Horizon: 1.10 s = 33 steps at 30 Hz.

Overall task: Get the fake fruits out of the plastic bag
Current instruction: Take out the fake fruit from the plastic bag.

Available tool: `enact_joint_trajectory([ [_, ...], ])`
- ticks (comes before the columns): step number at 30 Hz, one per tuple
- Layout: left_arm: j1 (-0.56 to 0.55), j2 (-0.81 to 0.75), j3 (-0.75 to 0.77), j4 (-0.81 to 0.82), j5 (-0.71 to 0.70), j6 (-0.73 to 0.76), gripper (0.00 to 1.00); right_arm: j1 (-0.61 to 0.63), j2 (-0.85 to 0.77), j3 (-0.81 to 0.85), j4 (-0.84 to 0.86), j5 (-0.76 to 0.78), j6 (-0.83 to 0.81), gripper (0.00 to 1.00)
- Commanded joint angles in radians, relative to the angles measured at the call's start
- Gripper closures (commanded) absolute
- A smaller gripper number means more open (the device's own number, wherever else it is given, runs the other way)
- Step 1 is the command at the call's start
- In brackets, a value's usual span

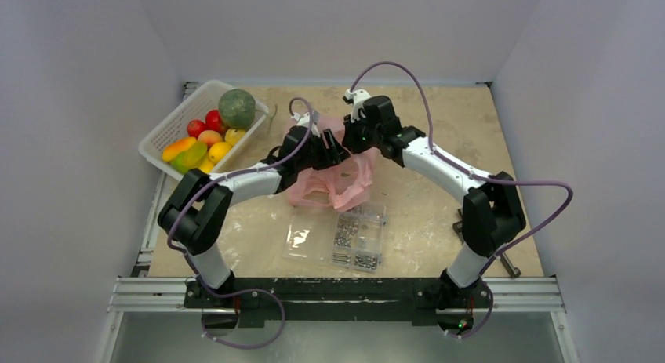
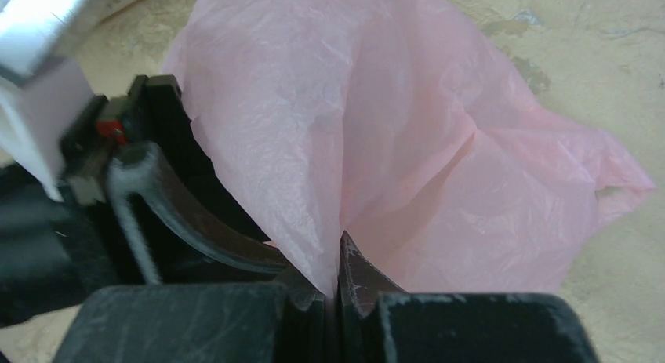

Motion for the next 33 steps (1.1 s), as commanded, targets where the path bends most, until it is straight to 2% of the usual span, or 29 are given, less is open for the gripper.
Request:
enact_joint_trajectory([
  [1,-0.074,0.006,0.076,-0.097,-0.235,0.130,0.42,0.002,-0.031,0.073,-0.021,-0.067,0.101,1.00],
  [3,-0.132,-0.023,0.051,-0.031,-0.304,0.195,0.41,0.003,-0.030,0.079,-0.020,-0.090,0.106,1.00],
  [5,-0.153,-0.021,0.025,0.025,-0.339,0.197,0.41,0.002,-0.033,0.077,-0.018,-0.094,0.117,1.00],
  [8,-0.153,0.033,0.071,-0.006,-0.367,0.204,0.47,0.002,-0.041,0.076,-0.021,-0.098,0.124,1.00],
  [12,-0.182,0.067,0.089,0.017,-0.560,0.290,0.46,0.002,-0.040,0.077,-0.023,-0.118,0.129,1.00],
  [16,-0.178,0.054,0.146,-0.095,-0.755,0.381,0.42,0.000,-0.057,0.073,-0.036,-0.109,0.116,1.00],
  [19,-0.162,0.039,0.170,-0.145,-0.818,0.452,0.40,0.001,-0.077,0.058,-0.029,-0.103,0.103,1.00],
  [24,-0.151,0.008,0.156,-0.120,-0.843,0.523,0.35,-0.002,-0.075,0.042,-0.028,-0.122,0.088,1.00],
  [27,-0.113,0.036,0.201,-0.190,-0.809,0.493,0.35,-0.001,-0.085,0.028,-0.013,-0.141,0.087,1.00],
  [31,-0.089,0.078,0.233,-0.170,-0.723,0.506,0.34,-0.002,-0.094,0.020,-0.003,-0.165,0.088,1.00],
  [33,-0.086,0.113,0.283,-0.213,-0.713,0.504,0.32,-0.001,-0.092,0.019,-0.002,-0.173,0.088,1.00],
])
